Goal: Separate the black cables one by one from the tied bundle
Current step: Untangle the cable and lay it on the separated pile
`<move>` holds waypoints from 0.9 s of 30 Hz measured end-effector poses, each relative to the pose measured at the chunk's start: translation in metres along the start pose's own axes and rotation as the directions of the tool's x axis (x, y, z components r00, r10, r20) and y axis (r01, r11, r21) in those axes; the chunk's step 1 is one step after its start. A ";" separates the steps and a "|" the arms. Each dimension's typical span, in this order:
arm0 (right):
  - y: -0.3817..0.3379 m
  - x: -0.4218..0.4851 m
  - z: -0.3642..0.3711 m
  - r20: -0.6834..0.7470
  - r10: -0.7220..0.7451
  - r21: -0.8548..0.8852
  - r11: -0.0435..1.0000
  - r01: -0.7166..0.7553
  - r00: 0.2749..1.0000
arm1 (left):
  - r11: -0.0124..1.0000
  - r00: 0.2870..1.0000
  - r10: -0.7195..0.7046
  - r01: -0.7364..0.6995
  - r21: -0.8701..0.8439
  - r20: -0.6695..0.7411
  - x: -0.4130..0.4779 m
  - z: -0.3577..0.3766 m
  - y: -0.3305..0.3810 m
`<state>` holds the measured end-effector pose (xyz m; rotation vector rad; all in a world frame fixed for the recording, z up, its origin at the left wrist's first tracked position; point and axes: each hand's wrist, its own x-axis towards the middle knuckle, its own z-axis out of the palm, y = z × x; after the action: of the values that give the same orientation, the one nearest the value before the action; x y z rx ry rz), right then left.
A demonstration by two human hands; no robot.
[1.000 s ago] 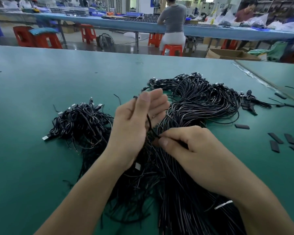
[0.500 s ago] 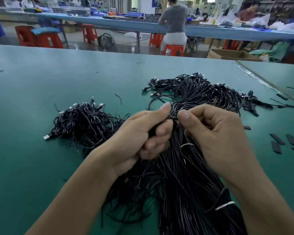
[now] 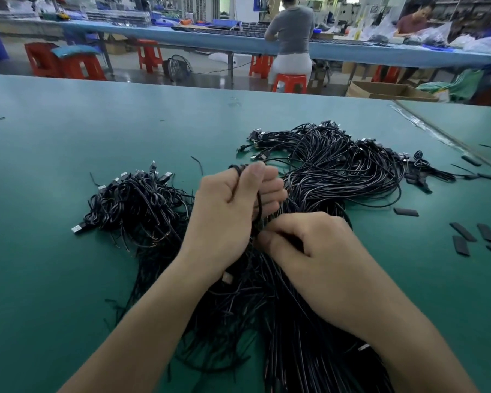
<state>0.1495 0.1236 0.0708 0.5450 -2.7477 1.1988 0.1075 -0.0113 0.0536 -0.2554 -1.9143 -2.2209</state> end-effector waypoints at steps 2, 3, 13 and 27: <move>0.000 0.000 -0.005 -0.043 -0.048 0.016 0.999 0.048 0.998 | 0.963 0.997 0.056 -0.069 0.260 0.056 -0.001 -0.002 0.000; 0.001 0.000 -0.008 -0.068 -0.070 0.030 0.997 0.072 0.995 | 0.933 0.993 0.044 -0.079 0.350 0.108 -0.002 -0.003 0.001; 0.008 0.005 -0.011 -0.241 -0.089 0.269 0.951 0.154 0.967 | 0.925 0.889 -0.302 0.186 0.331 0.345 -0.009 -0.007 0.020; 0.024 0.008 -0.021 -0.100 -0.069 0.227 0.970 0.090 0.993 | 0.949 0.873 -0.313 0.279 0.144 0.374 -0.011 0.001 0.006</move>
<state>0.1323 0.1517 0.0705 0.5991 -2.5012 1.4952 0.1200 -0.0105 0.0563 -0.4525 -2.3972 -2.4147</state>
